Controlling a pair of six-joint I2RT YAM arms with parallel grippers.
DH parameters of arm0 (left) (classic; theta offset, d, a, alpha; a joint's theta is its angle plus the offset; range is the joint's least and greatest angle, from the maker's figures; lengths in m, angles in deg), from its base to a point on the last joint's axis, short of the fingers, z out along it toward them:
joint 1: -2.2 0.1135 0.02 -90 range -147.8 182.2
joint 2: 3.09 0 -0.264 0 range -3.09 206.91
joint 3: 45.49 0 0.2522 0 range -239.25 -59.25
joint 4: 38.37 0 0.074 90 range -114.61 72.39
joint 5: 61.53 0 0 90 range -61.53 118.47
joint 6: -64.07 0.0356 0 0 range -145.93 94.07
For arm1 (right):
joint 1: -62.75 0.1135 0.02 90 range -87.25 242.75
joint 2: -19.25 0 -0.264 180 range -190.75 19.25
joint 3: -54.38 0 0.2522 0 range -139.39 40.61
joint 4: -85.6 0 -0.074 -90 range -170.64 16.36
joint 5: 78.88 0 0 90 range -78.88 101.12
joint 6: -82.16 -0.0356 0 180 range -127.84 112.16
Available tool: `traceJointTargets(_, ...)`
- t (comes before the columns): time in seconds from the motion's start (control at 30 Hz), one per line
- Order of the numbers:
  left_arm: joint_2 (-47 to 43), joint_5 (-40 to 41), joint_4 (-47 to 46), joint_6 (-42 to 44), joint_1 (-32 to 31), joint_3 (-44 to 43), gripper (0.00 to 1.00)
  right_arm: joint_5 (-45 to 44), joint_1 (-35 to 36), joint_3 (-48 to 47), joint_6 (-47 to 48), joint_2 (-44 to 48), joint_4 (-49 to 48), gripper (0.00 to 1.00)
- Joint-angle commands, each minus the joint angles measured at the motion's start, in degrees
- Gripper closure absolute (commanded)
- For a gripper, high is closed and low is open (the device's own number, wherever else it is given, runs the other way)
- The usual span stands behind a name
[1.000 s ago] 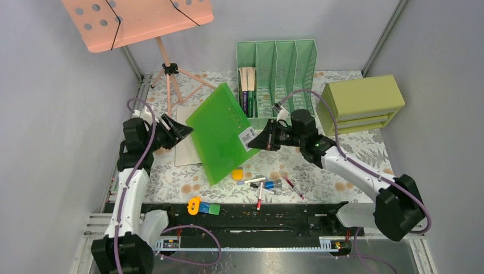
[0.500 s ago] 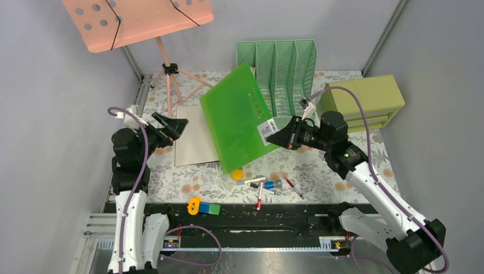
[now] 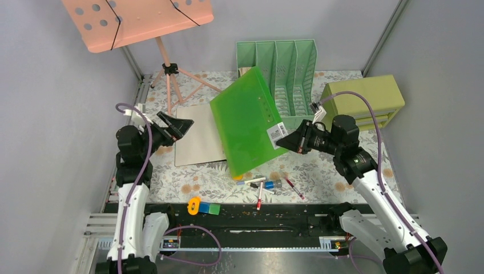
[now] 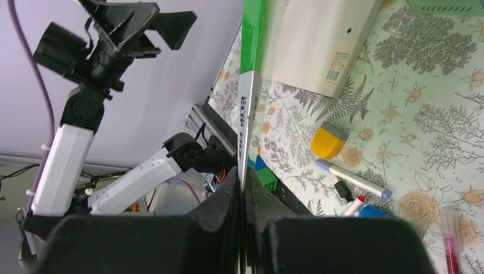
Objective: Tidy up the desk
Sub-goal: Pick up the folder from the center of the board.
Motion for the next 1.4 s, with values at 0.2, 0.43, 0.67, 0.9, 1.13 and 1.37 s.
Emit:
traceJointTargets(0.2, 15.0, -21.2, -24.3, -12.2, -2.7, 7.2, 0.01, 8.2, -1.0, 1.0, -1.0, 3.5, -2.7, 1.0)
traceJointTargets(0.43, 23.7, -19.2, -39.4, -18.9, -10.5, 12.0, 0.01, 10.0, -1.0, 0.7, -2.5, 5.0, -3.2, 1.0)
traceJointTargets(0.67, 26.8, -19.0, -45.6, -21.9, -13.2, 10.5, 0.03, 10.5, -1.1, 2.9, -3.3, 4.9, -4.1, 1.0)
traceJointTargets(0.9, 26.8, -22.7, -56.6, -28.9, -13.7, 11.3, 0.25, 9.2, -1.1, 6.7, -3.1, 5.2, -5.4, 1.0)
traceJointTargets(1.13, 26.7, -24.8, -62.7, -33.0, -13.7, 11.2, 0.55, 7.9, -1.1, 10.4, -3.1, 4.8, -6.8, 1.0)
traceJointTargets(1.37, 26.5, -24.7, -62.5, -34.4, -13.9, 9.9, 0.89, 8.9, -1.0, 13.1, -4.3, 3.2, -11.9, 1.0)
